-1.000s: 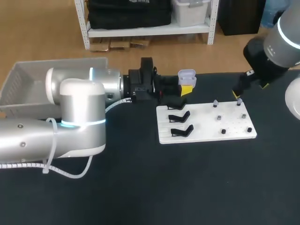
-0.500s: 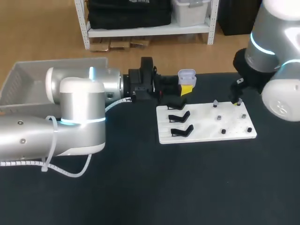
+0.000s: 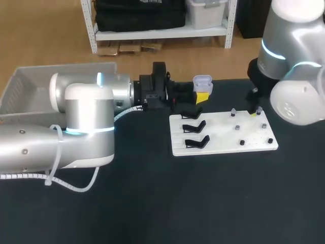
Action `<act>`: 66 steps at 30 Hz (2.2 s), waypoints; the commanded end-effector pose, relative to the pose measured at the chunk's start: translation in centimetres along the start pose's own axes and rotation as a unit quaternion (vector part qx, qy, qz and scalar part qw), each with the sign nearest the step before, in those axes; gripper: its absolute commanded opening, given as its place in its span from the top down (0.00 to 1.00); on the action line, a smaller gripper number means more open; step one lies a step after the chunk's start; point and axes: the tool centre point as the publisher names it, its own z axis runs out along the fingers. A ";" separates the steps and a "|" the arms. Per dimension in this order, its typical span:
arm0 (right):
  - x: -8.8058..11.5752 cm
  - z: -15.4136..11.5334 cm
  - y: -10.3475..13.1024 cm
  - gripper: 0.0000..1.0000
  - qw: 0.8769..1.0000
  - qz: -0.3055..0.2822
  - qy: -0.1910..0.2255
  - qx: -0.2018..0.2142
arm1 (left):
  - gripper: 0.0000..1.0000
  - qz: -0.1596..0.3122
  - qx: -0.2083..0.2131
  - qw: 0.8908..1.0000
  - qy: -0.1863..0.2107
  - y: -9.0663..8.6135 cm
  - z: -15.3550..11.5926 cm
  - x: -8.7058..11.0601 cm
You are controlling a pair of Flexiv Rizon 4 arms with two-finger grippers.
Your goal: Pick up each earbud case from the left stands, insert the matching earbuds, close the lid, and place the case in the box.
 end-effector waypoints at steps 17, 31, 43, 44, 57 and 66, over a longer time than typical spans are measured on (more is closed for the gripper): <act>-0.9 1.6 -0.2 0.51 1.000 0.000 0.022 -0.009 | 1.00 0.002 -0.002 1.000 -0.004 -0.1 0.0 0.1; -1.2 1.8 0.3 0.75 1.000 0.005 0.027 -0.011 | 1.00 0.002 -0.002 1.000 -0.004 -0.1 0.0 0.1; -1.0 1.0 0.4 1.00 0.999 0.008 0.034 -0.007 | 1.00 0.002 -0.002 1.000 -0.004 -0.1 0.0 0.1; -0.9 0.6 0.3 1.00 0.999 0.010 0.034 -0.007 | 1.00 0.002 -0.002 1.000 -0.004 -0.1 0.0 0.1; -0.4 -6.1 1.6 1.00 0.998 0.043 0.037 -0.013 | 1.00 0.002 -0.002 1.000 -0.004 -0.1 0.0 0.1; 0.1 -12.2 4.2 1.00 0.996 0.073 0.025 -0.044 | 1.00 0.002 -0.002 1.000 -0.004 -0.1 0.0 0.1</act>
